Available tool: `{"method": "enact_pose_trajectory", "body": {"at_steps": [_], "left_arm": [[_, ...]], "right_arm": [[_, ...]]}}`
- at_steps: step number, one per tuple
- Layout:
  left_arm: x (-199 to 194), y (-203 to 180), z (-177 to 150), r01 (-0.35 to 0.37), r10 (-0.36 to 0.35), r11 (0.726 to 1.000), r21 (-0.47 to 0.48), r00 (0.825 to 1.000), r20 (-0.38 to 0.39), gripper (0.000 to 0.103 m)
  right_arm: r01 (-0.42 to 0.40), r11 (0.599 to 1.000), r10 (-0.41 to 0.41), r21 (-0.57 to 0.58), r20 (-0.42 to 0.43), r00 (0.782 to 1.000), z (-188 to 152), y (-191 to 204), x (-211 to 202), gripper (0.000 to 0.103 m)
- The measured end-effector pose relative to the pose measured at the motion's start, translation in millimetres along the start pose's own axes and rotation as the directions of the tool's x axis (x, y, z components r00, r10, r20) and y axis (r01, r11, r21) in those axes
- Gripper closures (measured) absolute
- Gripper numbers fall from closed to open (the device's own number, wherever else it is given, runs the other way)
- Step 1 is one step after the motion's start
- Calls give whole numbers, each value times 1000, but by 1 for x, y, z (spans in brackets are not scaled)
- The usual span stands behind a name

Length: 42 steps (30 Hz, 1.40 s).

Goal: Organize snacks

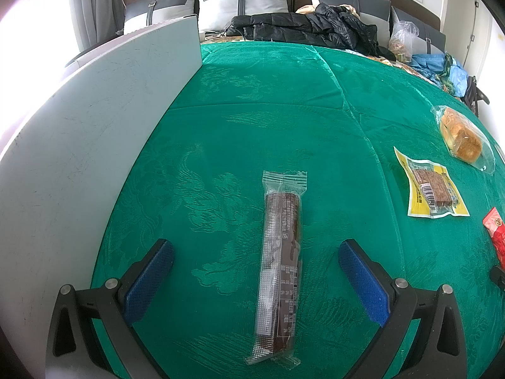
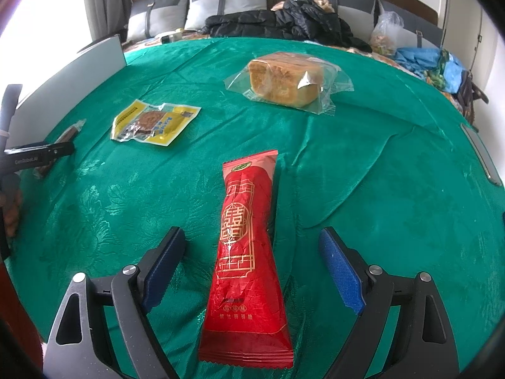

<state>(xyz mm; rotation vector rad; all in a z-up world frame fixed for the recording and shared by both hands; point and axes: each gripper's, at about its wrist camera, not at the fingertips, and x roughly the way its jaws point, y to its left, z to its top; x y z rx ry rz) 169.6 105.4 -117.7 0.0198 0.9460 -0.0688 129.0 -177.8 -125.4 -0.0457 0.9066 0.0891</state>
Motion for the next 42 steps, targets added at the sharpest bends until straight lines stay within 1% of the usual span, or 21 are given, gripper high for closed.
{"method": "enact_pose_trajectory", "body": {"at_steps": [39,41,42], "left_arm": [[1,1,1,6,-6,1000,-2,1000,0,0],[1,1,1,14,-14,1000,13,1000,-7,0],[1,0,2,33,-32,998,49,999,-33,0]], "right_arm": [[-6,1000,6,-1,-2,1000,0,0,0,13],[-3,1000,3,-1,-3,1000,0,1,0,13],[-3,1000,3,-1,-2,1000,0,1,0,13]]}}
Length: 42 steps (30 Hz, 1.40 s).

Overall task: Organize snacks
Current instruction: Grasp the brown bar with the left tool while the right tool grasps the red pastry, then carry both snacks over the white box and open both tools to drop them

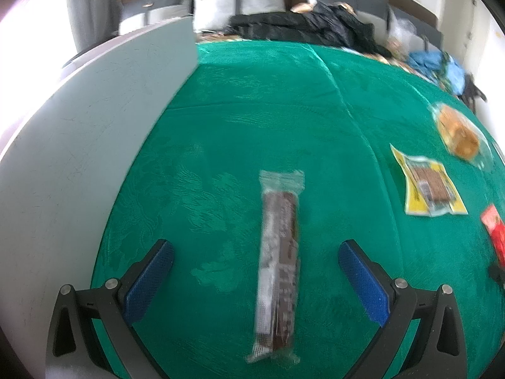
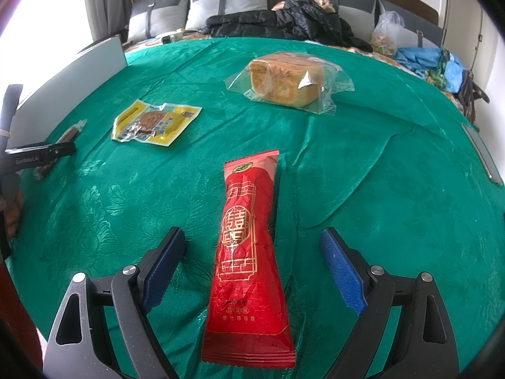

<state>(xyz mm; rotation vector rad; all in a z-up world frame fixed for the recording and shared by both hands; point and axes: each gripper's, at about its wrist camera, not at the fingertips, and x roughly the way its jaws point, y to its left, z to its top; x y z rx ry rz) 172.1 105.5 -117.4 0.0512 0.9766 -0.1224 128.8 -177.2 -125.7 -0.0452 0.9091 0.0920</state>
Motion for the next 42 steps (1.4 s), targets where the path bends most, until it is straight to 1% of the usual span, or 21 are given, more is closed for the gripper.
{"method": "enact_pose_trajectory", "body": {"at_steps": [3,7,9,10,11,15,19,20,21,22,23,24,27,29,32,34,35,37,39,40,42], "left_arm": [[1,1,7,55,-45,995,83,992,-120,0],[-1,-3,12,70,-51,992,107,984,-170,17],[-3,-9,15,85,-63,988,125,983,-175,34],[-5,-12,16,89,-66,987,131,983,-170,55],[-7,-15,18,89,-67,987,135,984,-163,85],[-8,-8,20,124,-113,991,53,979,-167,86],[-23,-7,5,184,-185,983,-21,971,-154,86],[-31,-6,1,202,-205,979,-38,968,-142,86],[-38,-6,-3,218,-223,974,-57,966,-132,86],[-46,-3,-6,234,-242,969,-77,963,-119,86],[-57,0,-9,256,-266,961,-104,959,-99,86],[-66,3,-11,280,-292,951,-133,953,-79,86],[-104,22,-11,363,-373,904,-228,928,-2,86],[-134,43,-1,381,-381,888,-256,923,54,86],[-178,96,24,325,-299,906,-270,945,133,86],[-193,130,34,258,-222,922,-290,963,150,86],[-198,154,39,185,-146,934,-305,978,148,86],[-196,186,40,84,-48,942,-326,992,117,86],[-184,211,37,3,22,938,-348,997,69,86],[-178,220,34,-30,51,933,-358,998,48,86],[-163,237,27,-98,112,919,-383,994,15,75]], "right_arm": [[-1,1000,1,-1,0,1000,0,0,0,13],[-18,1000,18,-18,-27,999,3,2,3,9],[-76,996,70,-39,-145,987,15,-2,6,11],[-109,994,104,-20,-191,976,21,-6,6,13],[-150,988,152,26,-224,963,29,-14,3,13],[-160,972,211,175,-335,918,62,-40,-4,13],[-138,981,182,134,-415,891,68,-21,11,15],[-117,988,150,99,-454,878,64,-13,18,24],[-93,993,114,68,-490,864,59,-7,24,61],[-73,996,86,46,-508,857,54,-4,27,77],[-29,999,33,16,-491,871,54,-4,23,86],[-22,999,37,38,-476,879,54,-8,15,87],[-71,992,107,104,-400,910,66,-5,-17,88],[-156,982,182,103,-327,927,90,17,-45,88],[-289,954,299,78,-233,925,135,69,-75,88],[-395,918,396,38,-170,902,169,123,-96,88],[-446,895,444,22,-150,883,184,149,-104,88],[-549,836,542,-19,-137,830,211,212,-114,88],[-602,797,589,-59,-146,795,227,266,-114,88],[-620,781,605,-79,-154,781,232,295,-110,88],[-635,765,613,-109,-181,769,233,340,-96,83]]}}
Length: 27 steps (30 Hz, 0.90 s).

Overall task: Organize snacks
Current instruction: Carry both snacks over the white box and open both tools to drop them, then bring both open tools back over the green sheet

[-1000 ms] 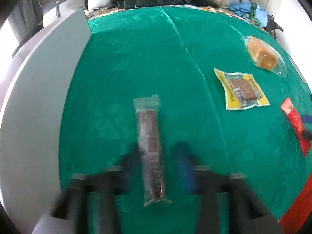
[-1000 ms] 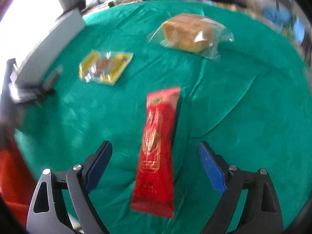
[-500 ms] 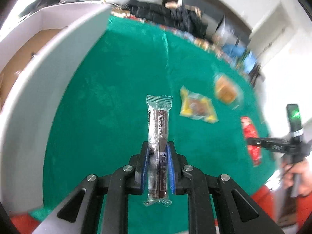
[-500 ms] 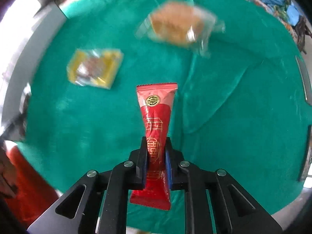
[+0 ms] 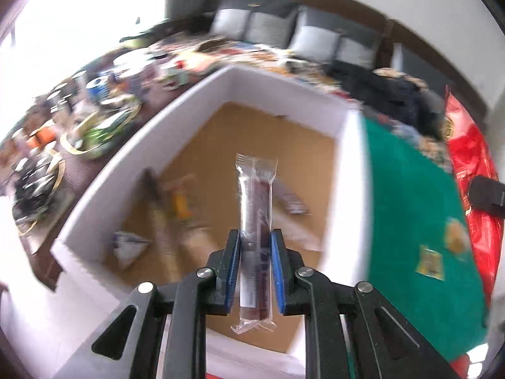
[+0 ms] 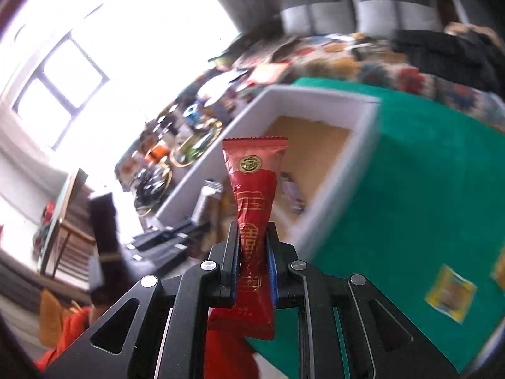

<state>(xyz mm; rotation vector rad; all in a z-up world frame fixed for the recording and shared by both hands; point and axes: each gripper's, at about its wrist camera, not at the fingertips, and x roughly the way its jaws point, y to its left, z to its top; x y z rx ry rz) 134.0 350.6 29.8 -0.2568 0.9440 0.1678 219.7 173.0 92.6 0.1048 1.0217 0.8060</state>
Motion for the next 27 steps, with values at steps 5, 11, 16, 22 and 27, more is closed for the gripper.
{"method": "enact_pose_trajectory", "body": {"at_steps": [5,11,16,22,27], "left_arm": [[-6,18,-23,-135,136,991,-18,986,96,9],[-33,17,-40,-208,201,978,11,954,221,2],[-42,-3,-40,-141,133,990,18,966,223,2],[-57,-41,-45,-132,114,990,58,963,244,2],[-64,-83,-58,-69,37,990,125,971,237,2]], "right_arm": [[51,996,-56,-77,-63,996,-9,19,65,37],[147,976,-147,-160,7,989,-22,4,40,34],[218,969,-213,-116,57,975,-37,-24,13,30],[359,932,-357,-53,47,933,-91,-92,-21,30],[471,881,-472,36,9,882,-155,-167,-52,30]]}}
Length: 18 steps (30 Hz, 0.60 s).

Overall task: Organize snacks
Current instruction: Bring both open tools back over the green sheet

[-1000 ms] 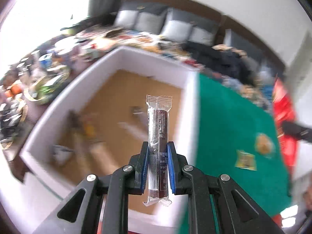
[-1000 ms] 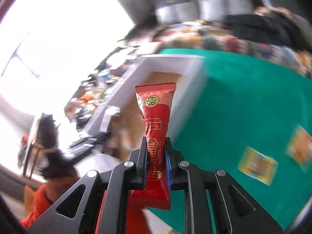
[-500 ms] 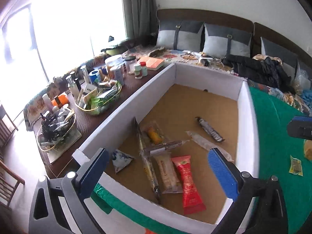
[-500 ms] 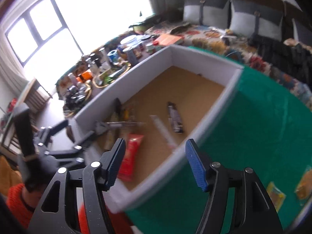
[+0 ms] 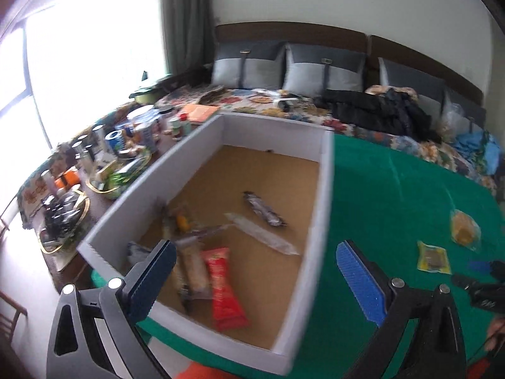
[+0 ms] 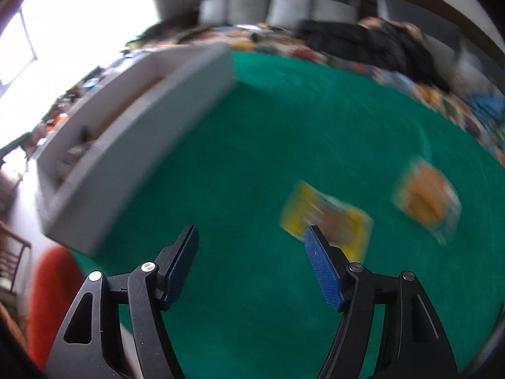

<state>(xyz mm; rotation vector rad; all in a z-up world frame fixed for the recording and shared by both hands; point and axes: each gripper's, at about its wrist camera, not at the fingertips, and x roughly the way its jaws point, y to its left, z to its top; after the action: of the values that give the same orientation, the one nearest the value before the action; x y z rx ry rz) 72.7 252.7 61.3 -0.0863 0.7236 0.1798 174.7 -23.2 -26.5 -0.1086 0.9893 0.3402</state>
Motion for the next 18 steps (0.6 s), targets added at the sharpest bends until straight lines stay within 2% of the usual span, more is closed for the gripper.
{"method": "enact_pose_trajectory", "body": {"at_steps": [1,4,7,9,12,15,16,17,18], "left_arm": [[-2,-8,-3,22,-22,1000,6,1000,-3,2],[-5,-45,-22,154,-152,987,45,987,-42,2],[9,-94,-51,285,-269,952,107,952,-142,1],[26,-134,-77,333,-292,927,171,929,-225,1],[51,-177,-110,364,-275,894,260,906,-322,1],[67,-214,-134,427,-272,828,363,872,-406,1],[69,-225,-138,451,-271,793,410,864,-424,1],[70,-238,-140,473,-266,743,473,858,-440,1],[72,-252,-139,497,-261,679,540,851,-456,1]], "right_arm": [[35,999,-35,20,0,999,-17,-18,1,30],[148,986,-148,74,-2,989,-70,-64,5,30],[250,964,-252,88,6,968,-113,-97,6,30],[293,951,-294,97,3,956,-133,-117,7,28],[281,949,-291,143,58,955,-146,-137,0,22],[224,954,-245,198,89,965,-150,-152,1,15],[214,953,-239,213,100,966,-148,-154,3,15],[221,953,-244,208,94,965,-147,-152,4,14],[229,952,-251,202,92,964,-147,-150,5,14]]}}
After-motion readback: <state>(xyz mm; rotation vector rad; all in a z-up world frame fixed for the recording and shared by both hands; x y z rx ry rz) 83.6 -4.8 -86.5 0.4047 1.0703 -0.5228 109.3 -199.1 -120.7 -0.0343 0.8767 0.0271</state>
